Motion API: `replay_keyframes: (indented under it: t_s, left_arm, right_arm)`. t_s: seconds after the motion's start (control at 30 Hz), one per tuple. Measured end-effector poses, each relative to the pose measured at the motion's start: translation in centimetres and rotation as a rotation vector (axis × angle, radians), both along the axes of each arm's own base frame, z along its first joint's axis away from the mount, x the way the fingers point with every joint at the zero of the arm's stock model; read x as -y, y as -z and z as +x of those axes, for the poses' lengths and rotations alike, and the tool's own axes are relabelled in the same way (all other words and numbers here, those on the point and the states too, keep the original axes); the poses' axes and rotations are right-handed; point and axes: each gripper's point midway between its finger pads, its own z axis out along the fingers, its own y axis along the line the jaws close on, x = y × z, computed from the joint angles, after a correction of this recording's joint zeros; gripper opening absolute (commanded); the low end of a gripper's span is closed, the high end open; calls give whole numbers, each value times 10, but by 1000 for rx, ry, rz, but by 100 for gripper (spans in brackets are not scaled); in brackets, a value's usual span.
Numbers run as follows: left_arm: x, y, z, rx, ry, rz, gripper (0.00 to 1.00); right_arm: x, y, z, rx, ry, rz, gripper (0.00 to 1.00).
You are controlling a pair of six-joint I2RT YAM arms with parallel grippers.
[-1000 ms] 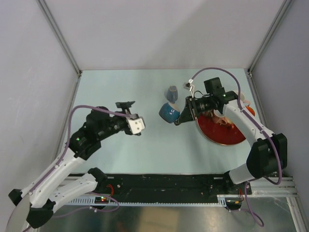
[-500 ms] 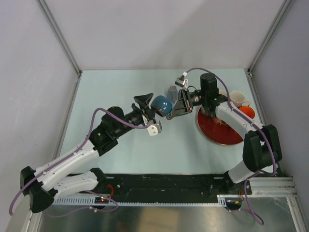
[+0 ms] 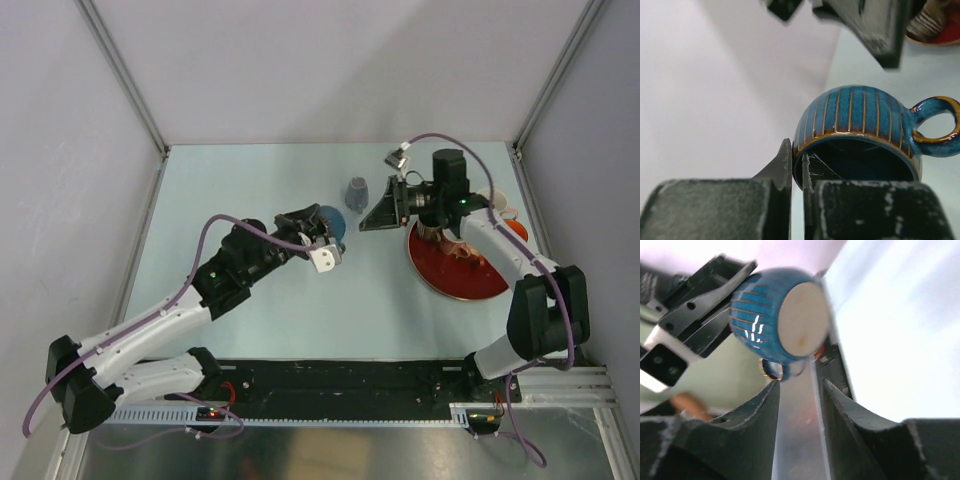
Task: Turn the mug right side up
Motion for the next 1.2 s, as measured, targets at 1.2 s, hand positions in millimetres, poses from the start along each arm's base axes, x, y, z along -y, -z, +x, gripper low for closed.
replay_keyframes:
  t_s: [1.2]
  left_arm:
    - [-22, 122, -3, -1241, -542, 172, 0]
  right_arm:
    - [-17, 85, -13, 1235, -166, -676, 51]
